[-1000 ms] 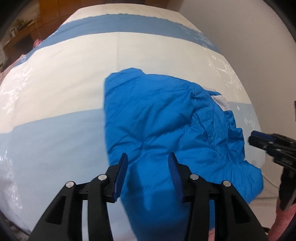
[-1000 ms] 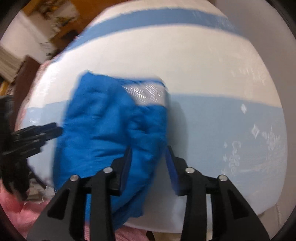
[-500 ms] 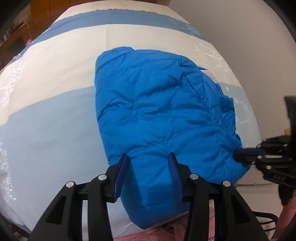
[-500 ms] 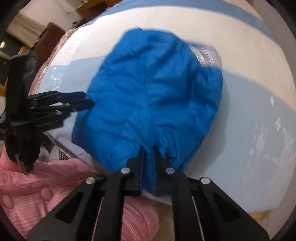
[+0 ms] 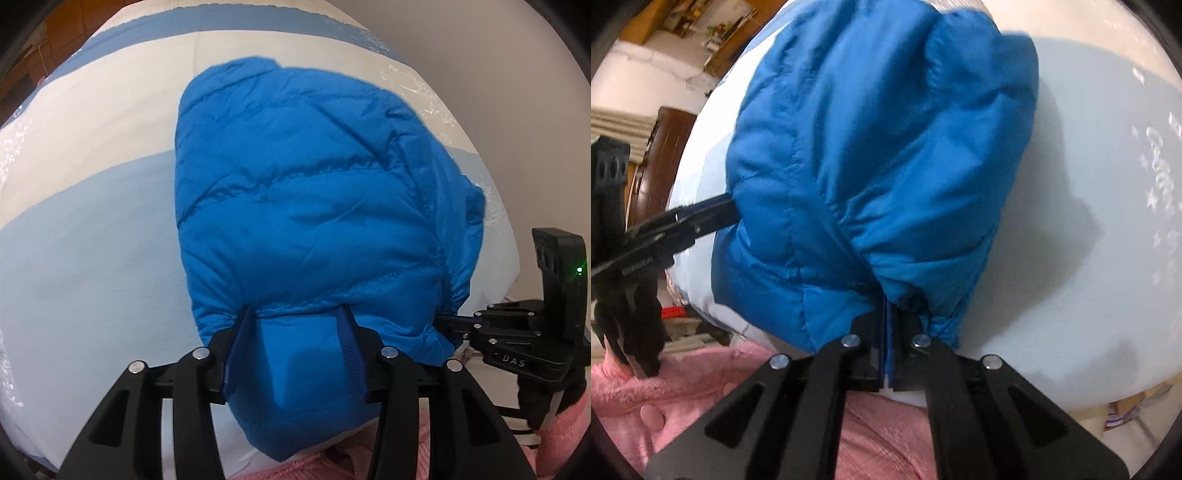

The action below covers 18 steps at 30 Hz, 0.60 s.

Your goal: Fold large clothes

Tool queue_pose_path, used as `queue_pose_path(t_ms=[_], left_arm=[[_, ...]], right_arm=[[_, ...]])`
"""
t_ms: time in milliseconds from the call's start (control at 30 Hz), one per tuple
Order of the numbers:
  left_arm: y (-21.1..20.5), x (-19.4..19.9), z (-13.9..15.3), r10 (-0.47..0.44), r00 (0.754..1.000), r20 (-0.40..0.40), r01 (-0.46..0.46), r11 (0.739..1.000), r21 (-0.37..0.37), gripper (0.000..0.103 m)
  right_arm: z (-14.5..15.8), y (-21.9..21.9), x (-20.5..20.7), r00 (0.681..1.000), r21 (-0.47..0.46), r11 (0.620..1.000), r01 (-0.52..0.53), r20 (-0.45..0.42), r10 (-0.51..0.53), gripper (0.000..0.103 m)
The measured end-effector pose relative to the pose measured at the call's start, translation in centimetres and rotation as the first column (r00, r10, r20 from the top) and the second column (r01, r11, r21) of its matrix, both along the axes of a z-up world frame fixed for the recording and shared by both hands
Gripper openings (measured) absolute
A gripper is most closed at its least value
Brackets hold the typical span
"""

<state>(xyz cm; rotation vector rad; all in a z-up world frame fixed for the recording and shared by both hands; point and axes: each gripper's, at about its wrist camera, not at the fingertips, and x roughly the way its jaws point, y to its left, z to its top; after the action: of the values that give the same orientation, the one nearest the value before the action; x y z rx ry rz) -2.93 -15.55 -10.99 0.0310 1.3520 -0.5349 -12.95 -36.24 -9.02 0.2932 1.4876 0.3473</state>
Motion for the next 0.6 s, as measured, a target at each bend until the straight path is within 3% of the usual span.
queue_pose_path(t_ms=[167,233,333,467,600], left_arm=[[1.3,2.9,3.4,0.058,0.997,0.045,-0.055,0.996,-0.071,0.047],[1.5,4.4,4.1,0.082,0.994,0.068,-0.077,0.994,-0.078,0.047],[1.4,7.3,4.5,0.122,0.986,0.114,-0.115,0.991,-0.067,0.047],[0.9,10.2,3.4,0.151,0.983,0.108,-0.143,0.987,-0.074,0.047],[-0.6,11.6,1.1,0.140,0.988,0.063,-0.137,0.989,-0.048,0.047]], right_arm=[[5.2,0.8,2.0,0.993,-0.013,0.998,-0.060,0.100,0.061,0.004],[7.1,1.4,3.6,0.983,-0.029,0.997,-0.075,0.167,0.079,0.013],[8.7,2.0,7.0,0.966,-0.063,0.996,-0.058,0.249,0.072,0.015],[7.0,2.2,10.1,0.970,-0.125,0.992,0.000,0.241,0.031,0.015],[3.6,0.8,10.6,0.981,-0.162,0.984,0.071,0.187,-0.040,0.012]])
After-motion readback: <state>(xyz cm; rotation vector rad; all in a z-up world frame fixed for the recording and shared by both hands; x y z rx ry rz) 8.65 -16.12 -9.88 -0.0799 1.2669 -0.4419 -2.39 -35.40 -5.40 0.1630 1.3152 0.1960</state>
